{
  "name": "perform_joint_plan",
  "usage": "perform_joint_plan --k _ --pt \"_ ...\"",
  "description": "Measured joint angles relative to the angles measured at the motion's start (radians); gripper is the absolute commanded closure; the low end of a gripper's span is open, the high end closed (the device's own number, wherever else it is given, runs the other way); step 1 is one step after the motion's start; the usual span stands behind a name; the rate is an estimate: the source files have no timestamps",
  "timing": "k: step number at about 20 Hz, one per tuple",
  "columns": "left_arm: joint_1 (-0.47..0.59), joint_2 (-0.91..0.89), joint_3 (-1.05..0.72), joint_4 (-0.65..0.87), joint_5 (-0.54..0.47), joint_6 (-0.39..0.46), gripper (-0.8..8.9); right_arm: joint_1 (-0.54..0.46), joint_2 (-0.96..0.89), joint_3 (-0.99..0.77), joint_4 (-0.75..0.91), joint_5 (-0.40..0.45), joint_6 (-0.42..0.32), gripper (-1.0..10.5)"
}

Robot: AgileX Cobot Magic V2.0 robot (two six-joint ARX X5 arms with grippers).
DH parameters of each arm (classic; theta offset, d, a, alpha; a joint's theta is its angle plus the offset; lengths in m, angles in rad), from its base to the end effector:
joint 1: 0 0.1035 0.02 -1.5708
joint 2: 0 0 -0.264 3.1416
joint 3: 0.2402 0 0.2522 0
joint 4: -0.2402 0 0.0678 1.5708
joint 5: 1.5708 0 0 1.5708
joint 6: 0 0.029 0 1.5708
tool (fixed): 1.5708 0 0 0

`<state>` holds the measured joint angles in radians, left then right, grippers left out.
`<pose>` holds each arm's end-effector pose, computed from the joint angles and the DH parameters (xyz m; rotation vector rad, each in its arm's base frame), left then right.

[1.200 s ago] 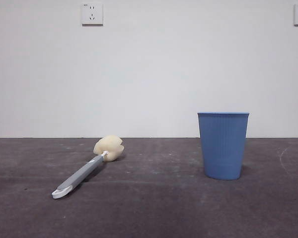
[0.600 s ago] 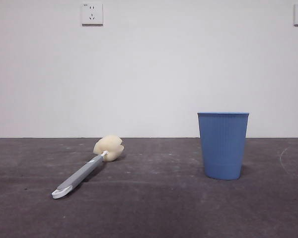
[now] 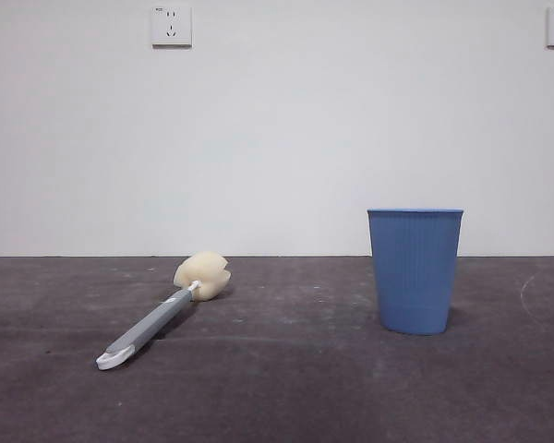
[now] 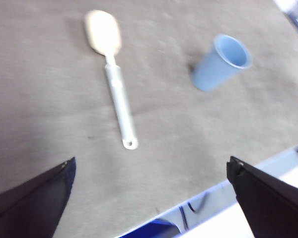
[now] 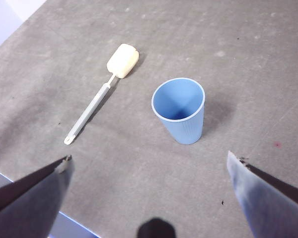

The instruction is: Pick up the cup brush,pick up the cup,insert the brush into the cup,clean the cup,put the cup brush back,put the cup back to the fixed position on the table

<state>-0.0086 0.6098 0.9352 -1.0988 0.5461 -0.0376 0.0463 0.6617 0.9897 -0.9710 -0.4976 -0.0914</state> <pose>0.0826 -0.0158 0.3252 -0.2428 0.7652 -0.5126 0.0982 0.0184 0.3455 0.0594 0.6091 0.5528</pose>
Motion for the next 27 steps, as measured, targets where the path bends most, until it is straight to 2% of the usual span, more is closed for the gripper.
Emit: perform_joint_plan --k 3,5,7,10,13,16,19,27 --pt "-0.062 0.111 0.000 0.061 -0.005 -0.006 1.57 0.000 0.004 0.000 0.000 0.000 0.001 2.8" --pt "-0.133 0.196 0.000 0.127 -0.051 -0.024 1.57 0.000 0.010 0.000 0.000 0.000 0.001 2.8" --pt "-0.235 0.296 0.000 0.190 -0.140 -0.052 1.57 0.000 0.018 0.000 0.002 0.000 0.001 2.8" --pt "-0.425 0.437 0.000 0.319 -0.340 -0.117 1.57 0.000 0.030 0.000 0.006 0.000 0.001 2.8" --pt "-0.547 0.599 0.000 0.435 -0.479 -0.177 1.57 0.006 0.037 0.000 0.006 0.000 0.002 2.8" --pt "-0.587 0.753 0.000 0.508 -0.562 -0.230 1.58 0.006 0.038 0.000 0.006 0.000 0.002 2.8" --pt "-0.587 0.853 0.000 0.550 -0.573 -0.265 1.58 0.006 0.039 0.000 0.006 0.000 0.005 2.9" --pt "-0.613 0.959 0.000 0.545 -0.615 -0.331 1.58 0.006 0.047 0.000 0.006 0.000 0.005 2.9"
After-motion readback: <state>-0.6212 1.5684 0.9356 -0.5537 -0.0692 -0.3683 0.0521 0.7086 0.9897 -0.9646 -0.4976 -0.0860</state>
